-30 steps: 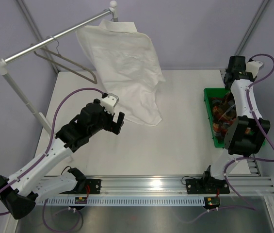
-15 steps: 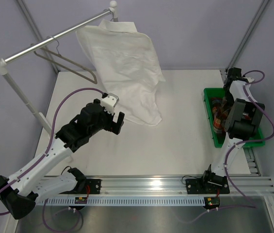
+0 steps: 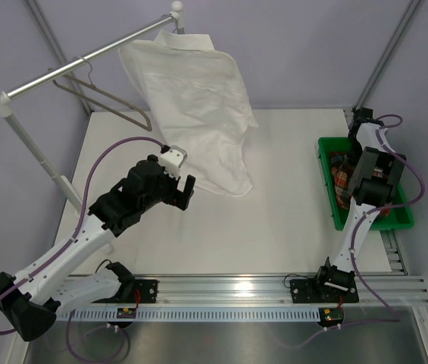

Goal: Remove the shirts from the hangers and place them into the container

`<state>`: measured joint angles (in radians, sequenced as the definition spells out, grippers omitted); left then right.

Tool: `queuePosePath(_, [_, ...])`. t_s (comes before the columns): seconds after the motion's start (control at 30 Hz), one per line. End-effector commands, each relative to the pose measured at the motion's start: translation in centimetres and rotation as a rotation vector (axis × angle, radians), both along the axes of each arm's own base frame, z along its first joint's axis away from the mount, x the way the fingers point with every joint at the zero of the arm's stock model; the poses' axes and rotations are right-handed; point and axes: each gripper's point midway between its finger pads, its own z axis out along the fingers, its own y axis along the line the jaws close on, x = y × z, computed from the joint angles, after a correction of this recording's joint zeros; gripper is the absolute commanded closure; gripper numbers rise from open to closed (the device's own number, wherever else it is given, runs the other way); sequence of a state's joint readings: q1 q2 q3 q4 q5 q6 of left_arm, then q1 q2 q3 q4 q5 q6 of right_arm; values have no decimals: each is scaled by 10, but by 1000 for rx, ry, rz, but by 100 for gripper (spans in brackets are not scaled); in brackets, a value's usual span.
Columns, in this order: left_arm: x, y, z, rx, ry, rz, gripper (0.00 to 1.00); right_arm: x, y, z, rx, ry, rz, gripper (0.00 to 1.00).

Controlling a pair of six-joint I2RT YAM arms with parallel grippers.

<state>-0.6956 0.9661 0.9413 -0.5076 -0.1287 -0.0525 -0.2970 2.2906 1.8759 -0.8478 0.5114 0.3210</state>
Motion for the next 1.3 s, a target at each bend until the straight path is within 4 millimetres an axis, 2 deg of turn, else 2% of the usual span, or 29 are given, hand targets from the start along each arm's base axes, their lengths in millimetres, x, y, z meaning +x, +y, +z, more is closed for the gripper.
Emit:
queuePosePath(0.0, [6, -1, 8, -6, -32, 12, 1, 7, 15, -5, 91, -27, 12, 88])
queuePosePath(0.03, [6, -1, 6, -1, -28, 13, 1, 6, 15, 0, 83, -39, 6, 83])
queuePosePath(0.07, [6, -2, 6, -1, -26, 12, 1, 8, 11, 19, 56, -79, -4, 74])
queuePosePath(0.13, [6, -2, 6, 0, -25, 10, 1, 11, 9, 40, 37, -126, -1, 67])
queuePosePath(0.17, [6, -2, 6, -3, -25, 10, 1, 13, 8, 63, 19, -172, 1, 60])
queuePosePath(0.2, [6, -3, 6, -4, -24, 8, 1, 13, 8, 75, 11, -196, 3, 52])
queuePosePath(0.23, [6, -2, 6, -3, -23, 8, 1, 13, 8, 86, 5, -219, 6, 47])
queuePosePath(0.27, [6, -2, 6, -4, -24, 8, 1, 13, 9, 108, -6, -270, 8, 46])
queuePosePath(0.3, [6, -2, 6, -3, -25, 10, 1, 12, 11, 115, -1, -288, 12, 39])
queuePosePath(0.33, [6, -2, 6, -3, -25, 10, 1, 12, 13, 124, 1, -313, 17, 37])
queuePosePath(0.37, [6, -2, 7, -4, -26, 10, 1, 11, 15, 145, -7, -364, 28, 35])
queuePosePath(0.4, [6, -2, 8, -7, -28, 8, 1, 11, 20, 153, -6, -384, 42, 31])
queuePosePath(0.43, [6, -3, 7, -6, -26, 7, 1, 7, 23, 157, -10, -389, 49, 23])
queuePosePath(0.47, [5, -3, 10, -12, -29, 5, 1, 5, 27, 175, -26, -432, 67, 19])
queuePosePath(0.53, [5, -3, 9, -13, -29, 4, 1, 3, 42, 181, -24, -444, 107, 14])
queuePosePath(0.57, [5, -3, 10, -14, -30, 4, 1, -1, 47, 195, -33, -474, 123, 14])
queuePosePath(0.63, [4, -3, 11, -17, -33, 4, 1, -5, 67, 197, -19, -480, 164, 11])
queuePosePath(0.67, [4, -3, 12, -18, -34, 4, 1, -10, 75, 210, -20, -511, 179, 11])
queuePosePath(0.7, [4, -2, 12, -18, -34, 4, 1, -13, 87, 205, 7, -508, 212, 11])
queuePosePath(0.77, [4, -2, 12, -20, -35, 5, 1, -18, 118, 218, 31, -548, 290, 11])
queuePosePath(0.8, [4, -2, 12, -21, -34, 3, 1, -23, 135, 206, 61, -524, 333, 11])
queuePosePath(0.87, [3, -2, 13, -23, -36, 2, 1, -31, 173, 205, 105, -530, 436, 11])
queuePosePath(0.9, [3, -2, 14, -25, -37, 3, 1, -39, 198, 186, 169, -492, 490, 12])
queuePosePath(0.97, [3, -3, 15, -27, -39, 1, 1, -51, 229, 171, 252, -478, 553, 12])
queuePosePath(1.0, [3, -2, 15, -29, -40, 5, 1, -63, 243, 149, 314, -432, 579, 12])
queuePosePath(1.07, [3, -2, 15, -28, -39, 5, 1, -75, 266, 134, 376, -408, 631, 13])
queuePosePath(1.1, [3, -3, 14, -28, -35, 4, 1, -84, 268, 117, 387, -364, 632, 13])
queuePosePath(1.27, [3, -3, 14, -28, -35, 4, 1, -94, 280, 89, 446, -286, 674, 13])
